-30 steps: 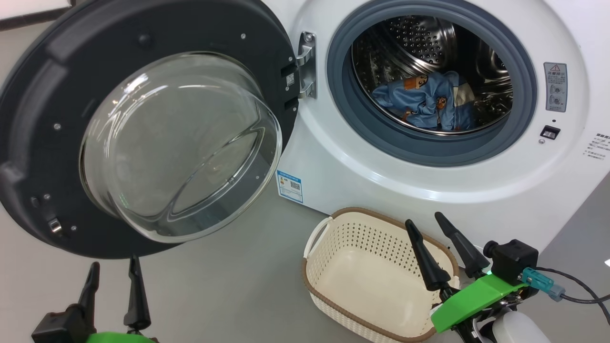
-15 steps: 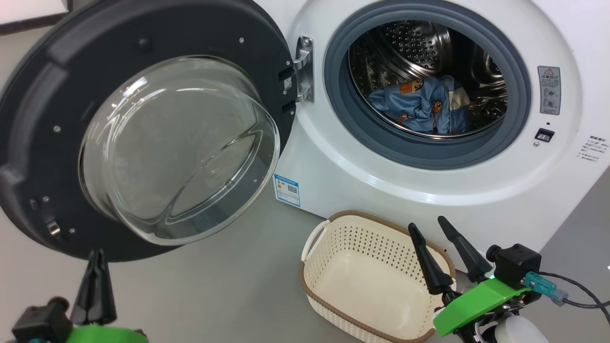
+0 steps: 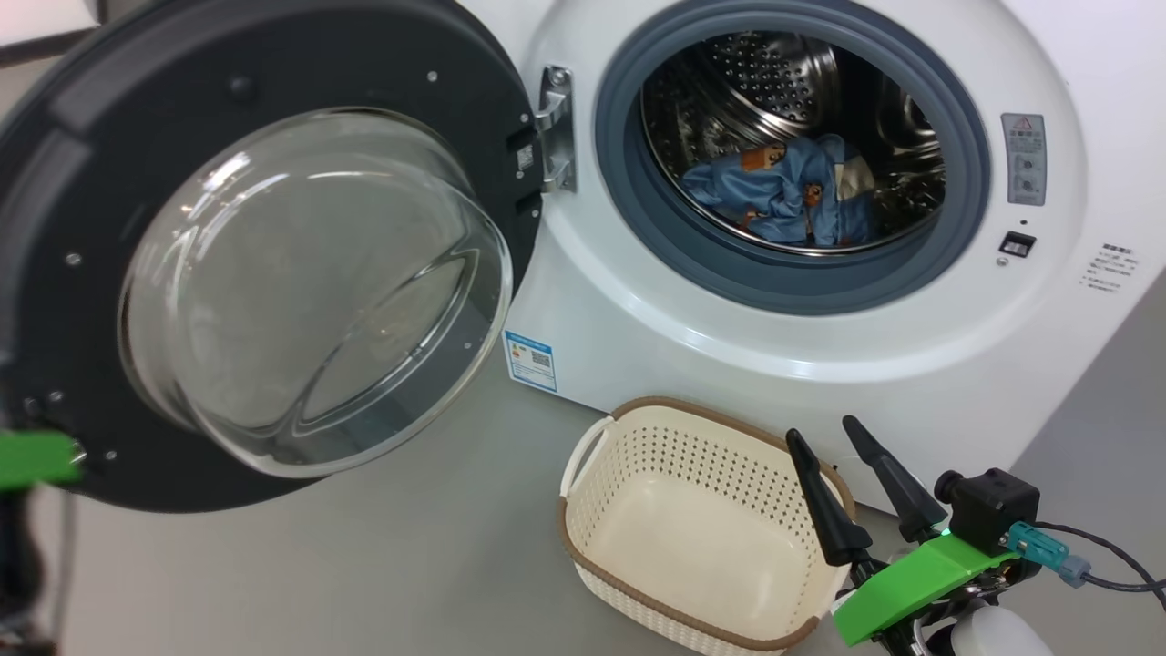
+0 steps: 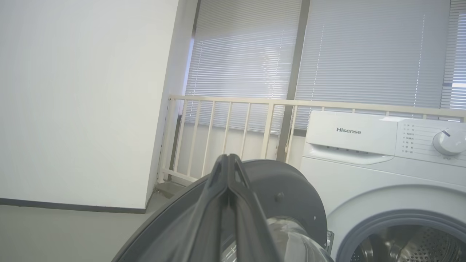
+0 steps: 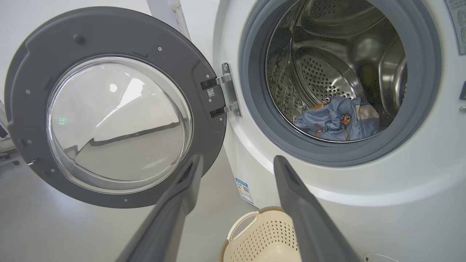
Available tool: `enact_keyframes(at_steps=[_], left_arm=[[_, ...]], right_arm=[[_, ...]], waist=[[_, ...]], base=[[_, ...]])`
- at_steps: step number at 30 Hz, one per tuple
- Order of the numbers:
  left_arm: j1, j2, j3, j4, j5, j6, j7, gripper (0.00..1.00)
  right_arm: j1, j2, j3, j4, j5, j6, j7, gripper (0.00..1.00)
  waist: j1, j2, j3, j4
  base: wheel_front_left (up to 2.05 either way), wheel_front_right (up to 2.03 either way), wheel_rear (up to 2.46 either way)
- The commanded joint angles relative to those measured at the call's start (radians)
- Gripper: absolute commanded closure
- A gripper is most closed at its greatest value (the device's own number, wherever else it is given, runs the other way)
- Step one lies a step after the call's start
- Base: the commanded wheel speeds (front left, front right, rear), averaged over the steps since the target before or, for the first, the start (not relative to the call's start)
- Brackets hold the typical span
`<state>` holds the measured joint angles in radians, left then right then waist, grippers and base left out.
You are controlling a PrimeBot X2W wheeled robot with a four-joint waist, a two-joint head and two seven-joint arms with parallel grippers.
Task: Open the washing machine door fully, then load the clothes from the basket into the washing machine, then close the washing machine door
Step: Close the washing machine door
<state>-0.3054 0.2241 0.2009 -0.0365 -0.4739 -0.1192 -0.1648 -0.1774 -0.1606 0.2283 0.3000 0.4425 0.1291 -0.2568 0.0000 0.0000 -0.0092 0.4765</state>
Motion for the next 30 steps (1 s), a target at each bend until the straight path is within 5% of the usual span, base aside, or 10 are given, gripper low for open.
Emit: enact_keyframes(at_steps=[1,9,17,24,30], left_arm=[[-0.081,0.060,0.059,-0.026,-0.051,-0.004,0.021,1.00],[-0.237,0.155,0.197,0.156,-0.308,-0.008,0.130,1.00],[-0.368,0.276,0.380,0.538,-0.549,0.001,0.255,1.00],[-0.401,0.376,0.497,0.832,-0.667,-0.006,0.287,1.00],[-0.392,0.405,0.507,0.952,-0.709,-0.011,0.319,1.00]], right_arm=[[-0.013,-0.010,0.027,-0.022,-0.002,0.002,-0.005,0.00],[-0.030,-0.026,0.042,-0.019,-0.008,0.002,-0.005,0.00],[-0.050,-0.038,0.047,-0.015,-0.017,0.002,-0.005,0.00],[-0.072,-0.048,0.048,-0.018,-0.026,0.002,-0.005,0.00],[-0.075,-0.059,0.043,-0.019,-0.028,0.002,-0.005,0.00]], waist=[[0.0000,0.0000,0.012,-0.019],[0.0000,0.0000,0.038,-0.079],[0.0000,0.0000,0.089,-0.157],[0.0000,0.0000,0.122,-0.218],[0.0000,0.0000,0.136,-0.240]], base=[[0.00,0.00,0.00],[0.00,0.00,0.00],[0.00,0.00,0.00],[0.00,0.00,0.00],[0.00,0.00,0.00]])
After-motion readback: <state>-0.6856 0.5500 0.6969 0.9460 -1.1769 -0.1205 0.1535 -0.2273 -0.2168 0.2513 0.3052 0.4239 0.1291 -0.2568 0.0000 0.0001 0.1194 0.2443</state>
